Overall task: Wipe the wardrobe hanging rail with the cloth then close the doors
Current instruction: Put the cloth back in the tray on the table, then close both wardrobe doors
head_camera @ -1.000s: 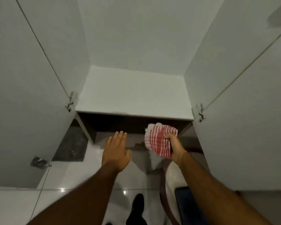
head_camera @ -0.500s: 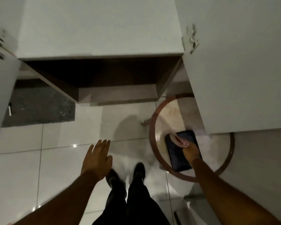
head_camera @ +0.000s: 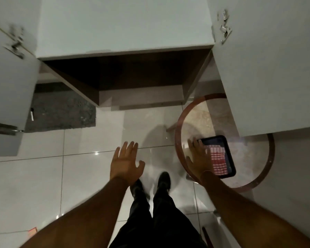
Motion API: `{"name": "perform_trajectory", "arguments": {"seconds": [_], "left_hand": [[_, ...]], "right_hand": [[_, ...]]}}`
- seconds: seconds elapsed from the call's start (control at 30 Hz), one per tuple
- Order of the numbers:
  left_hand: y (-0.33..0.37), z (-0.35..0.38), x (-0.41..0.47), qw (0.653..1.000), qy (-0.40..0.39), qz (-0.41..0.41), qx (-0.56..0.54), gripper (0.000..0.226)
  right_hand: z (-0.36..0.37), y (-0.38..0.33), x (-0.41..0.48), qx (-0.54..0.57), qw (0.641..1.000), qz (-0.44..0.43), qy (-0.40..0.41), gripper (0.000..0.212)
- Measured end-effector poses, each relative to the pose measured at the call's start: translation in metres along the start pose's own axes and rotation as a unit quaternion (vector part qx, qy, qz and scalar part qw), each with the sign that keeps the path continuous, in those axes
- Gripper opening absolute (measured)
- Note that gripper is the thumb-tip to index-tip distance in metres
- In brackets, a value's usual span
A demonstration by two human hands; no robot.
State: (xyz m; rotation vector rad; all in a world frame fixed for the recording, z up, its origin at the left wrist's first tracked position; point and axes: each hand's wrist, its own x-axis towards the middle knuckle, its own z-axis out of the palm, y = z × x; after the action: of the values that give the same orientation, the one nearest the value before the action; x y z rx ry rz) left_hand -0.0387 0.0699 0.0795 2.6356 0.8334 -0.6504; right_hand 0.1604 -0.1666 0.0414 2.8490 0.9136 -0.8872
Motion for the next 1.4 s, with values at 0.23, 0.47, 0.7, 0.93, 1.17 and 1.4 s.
{"name": "perform_trajectory", "arguments": {"seconds": [0.23, 0.47, 0.7, 0.93, 1.17, 1.4], "left_hand": [[0.005, -0.096, 0.017, 0.994, 0.110, 0.001, 0.006, 0.085], [-0.003, -0.287, 0.020, 0.936, 0.351, 0.006, 0.032, 0.086], [0.002, -0.516, -0.017, 0.839, 0.543, -0.003, 0.039, 0.082], [0.018, -0.680, -0.091, 0.732, 0.678, 0.039, 0.047, 0.082], [0.053, -0.716, -0.116, 0.685, 0.721, 0.099, 0.031, 0.082], [0.169, -0.694, -0.118, 0.638, 0.699, 0.318, -0.057, 0.083]], "right_hand": [[-0.109, -0.091, 0.031, -0.010, 0.989, -0.089, 0.119, 0.075], [-0.310, -0.173, 0.041, -0.074, 0.922, -0.138, 0.354, 0.083], [-0.552, -0.254, -0.020, -0.082, 0.809, -0.168, 0.557, 0.079], [-0.699, -0.301, -0.121, -0.059, 0.689, -0.166, 0.703, 0.080], [-0.742, -0.295, -0.181, -0.074, 0.631, -0.159, 0.756, 0.082], [-0.801, -0.220, -0.302, 0.016, 0.487, -0.104, 0.867, 0.067]]}}
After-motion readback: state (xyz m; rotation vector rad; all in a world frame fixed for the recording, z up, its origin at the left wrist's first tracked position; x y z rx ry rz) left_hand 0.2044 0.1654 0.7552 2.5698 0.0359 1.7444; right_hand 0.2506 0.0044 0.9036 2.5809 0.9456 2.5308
